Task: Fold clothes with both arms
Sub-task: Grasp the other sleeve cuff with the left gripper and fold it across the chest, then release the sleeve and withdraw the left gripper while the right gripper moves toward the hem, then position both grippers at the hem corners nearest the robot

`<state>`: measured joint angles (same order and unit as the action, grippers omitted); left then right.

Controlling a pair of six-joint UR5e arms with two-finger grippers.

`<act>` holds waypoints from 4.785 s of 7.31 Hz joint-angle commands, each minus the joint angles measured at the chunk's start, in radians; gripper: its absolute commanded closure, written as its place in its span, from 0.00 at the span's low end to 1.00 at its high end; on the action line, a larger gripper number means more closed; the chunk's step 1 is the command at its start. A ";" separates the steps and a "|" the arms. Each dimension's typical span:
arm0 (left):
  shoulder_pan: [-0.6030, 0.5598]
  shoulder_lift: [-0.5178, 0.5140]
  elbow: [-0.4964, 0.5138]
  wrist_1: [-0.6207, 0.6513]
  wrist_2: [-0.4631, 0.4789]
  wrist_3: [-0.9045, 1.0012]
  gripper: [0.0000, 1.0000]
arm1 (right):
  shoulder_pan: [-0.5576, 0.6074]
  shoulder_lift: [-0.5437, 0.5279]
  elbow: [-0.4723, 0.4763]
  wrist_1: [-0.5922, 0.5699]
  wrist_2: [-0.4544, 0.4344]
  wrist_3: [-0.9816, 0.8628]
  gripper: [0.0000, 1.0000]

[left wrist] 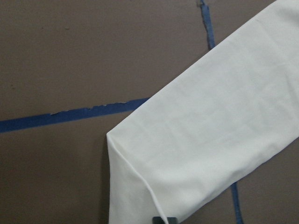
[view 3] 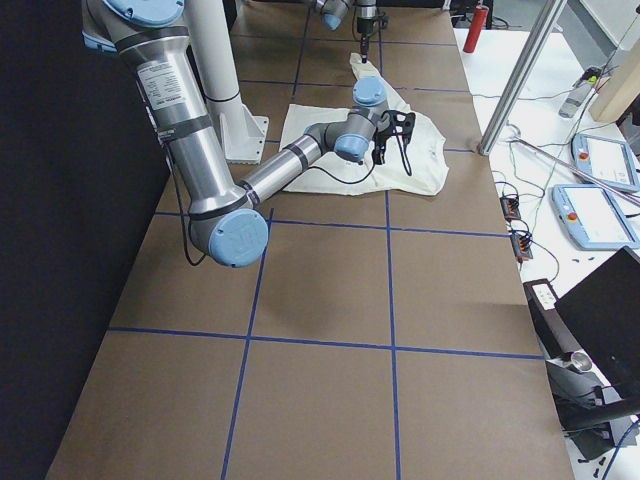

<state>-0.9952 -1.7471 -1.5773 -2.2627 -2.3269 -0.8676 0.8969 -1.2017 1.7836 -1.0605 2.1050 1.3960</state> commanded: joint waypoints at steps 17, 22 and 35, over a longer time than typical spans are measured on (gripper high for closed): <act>0.470 -0.876 0.278 0.170 0.561 -0.789 0.18 | 0.056 -0.263 0.199 0.004 0.086 -0.024 0.00; 0.359 -0.305 -0.315 0.262 0.456 -0.367 0.26 | -0.572 -0.329 0.303 -0.007 -0.584 0.311 0.01; 0.346 -0.275 -0.302 0.247 0.448 -0.447 0.24 | -0.917 -0.450 0.349 -0.122 -0.875 0.508 0.68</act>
<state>-0.6505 -2.0205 -1.8796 -2.0156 -1.8797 -1.3077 -0.0126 -1.6309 2.1160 -1.1827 1.2346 1.9037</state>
